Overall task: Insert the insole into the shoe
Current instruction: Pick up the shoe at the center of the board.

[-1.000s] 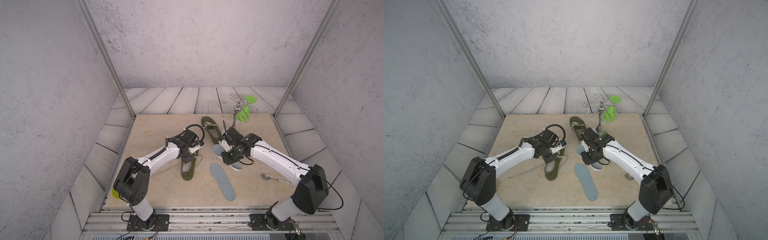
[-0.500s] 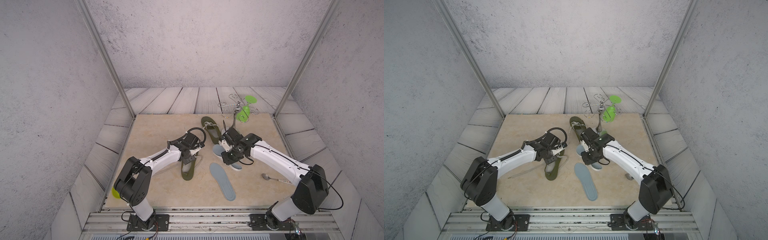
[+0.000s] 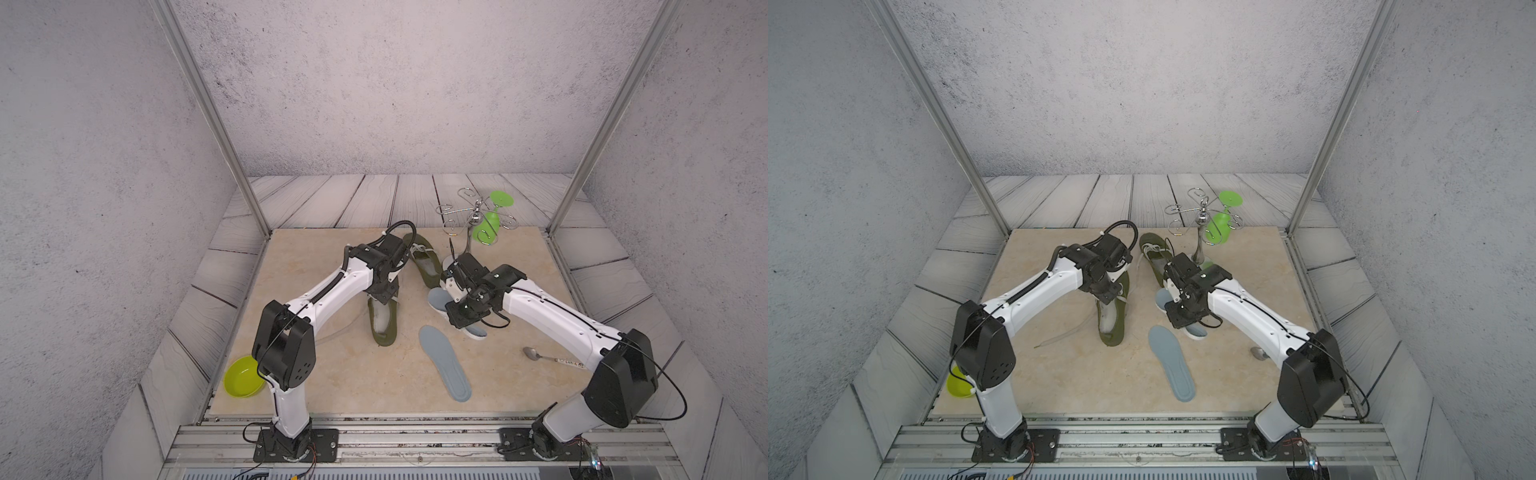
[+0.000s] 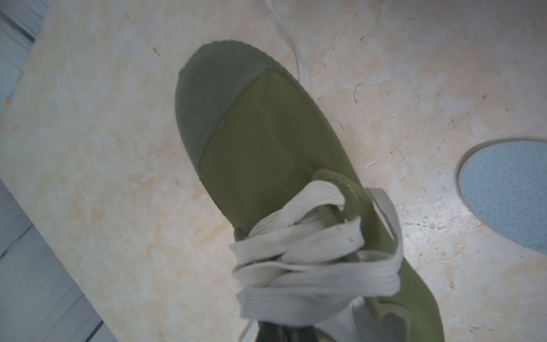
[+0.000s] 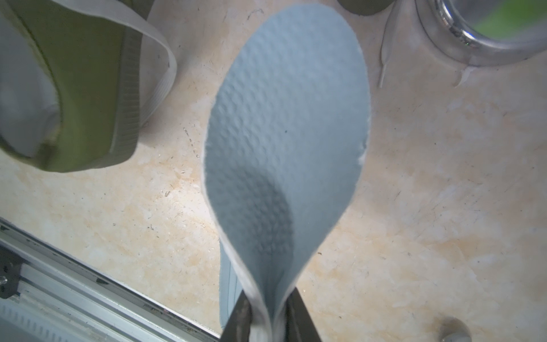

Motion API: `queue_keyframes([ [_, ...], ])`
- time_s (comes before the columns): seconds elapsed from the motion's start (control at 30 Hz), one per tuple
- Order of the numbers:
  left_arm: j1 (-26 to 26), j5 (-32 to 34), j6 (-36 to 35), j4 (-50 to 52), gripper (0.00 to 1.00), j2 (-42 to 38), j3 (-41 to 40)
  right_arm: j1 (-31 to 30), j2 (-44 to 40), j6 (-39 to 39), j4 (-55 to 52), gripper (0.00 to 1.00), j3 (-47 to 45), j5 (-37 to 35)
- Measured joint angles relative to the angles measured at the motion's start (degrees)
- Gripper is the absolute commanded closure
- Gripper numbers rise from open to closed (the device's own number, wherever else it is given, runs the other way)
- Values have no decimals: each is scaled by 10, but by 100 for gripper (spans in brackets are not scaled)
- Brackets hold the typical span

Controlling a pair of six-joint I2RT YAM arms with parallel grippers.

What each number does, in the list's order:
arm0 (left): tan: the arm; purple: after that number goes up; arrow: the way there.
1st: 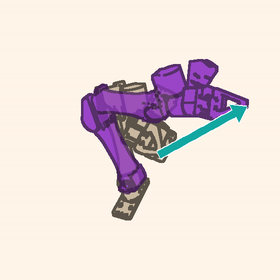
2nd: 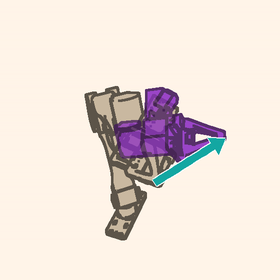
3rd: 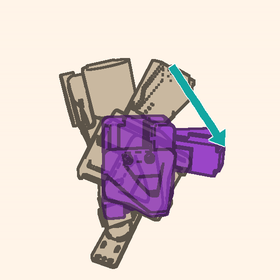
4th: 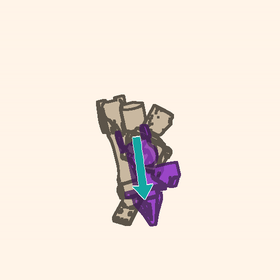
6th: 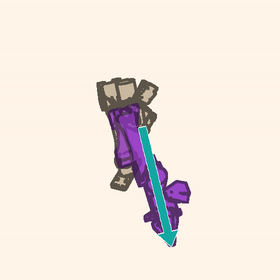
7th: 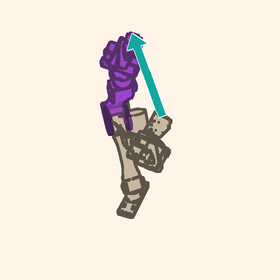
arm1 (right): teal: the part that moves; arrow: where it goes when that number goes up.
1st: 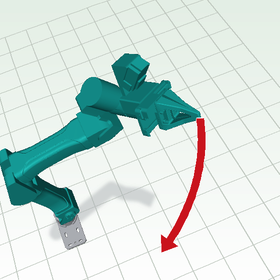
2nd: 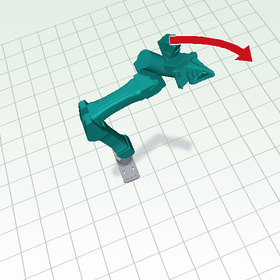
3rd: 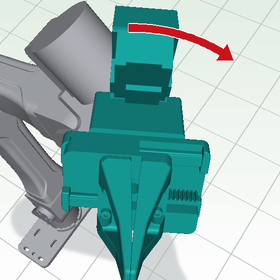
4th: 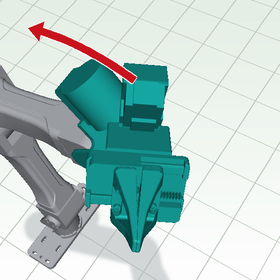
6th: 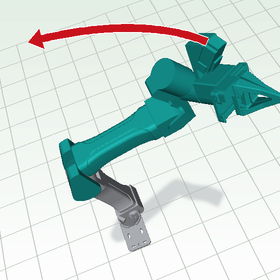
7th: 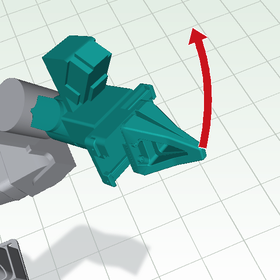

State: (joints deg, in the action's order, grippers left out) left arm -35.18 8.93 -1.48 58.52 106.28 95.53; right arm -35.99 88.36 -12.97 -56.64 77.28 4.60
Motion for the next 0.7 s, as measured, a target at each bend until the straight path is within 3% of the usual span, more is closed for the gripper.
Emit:
queue_keyframes([
  [0.3,100,-21,147,90,100,-17,-24,2,2,11,-18,79,45,2],
  [0.5,148,-26,159,87,100,-51,-80,2,12,10,-19,80,49,15],
  [0.7,161,-48,129,81,100,-51,-92,2,22,10,-21,80,50,24],
])
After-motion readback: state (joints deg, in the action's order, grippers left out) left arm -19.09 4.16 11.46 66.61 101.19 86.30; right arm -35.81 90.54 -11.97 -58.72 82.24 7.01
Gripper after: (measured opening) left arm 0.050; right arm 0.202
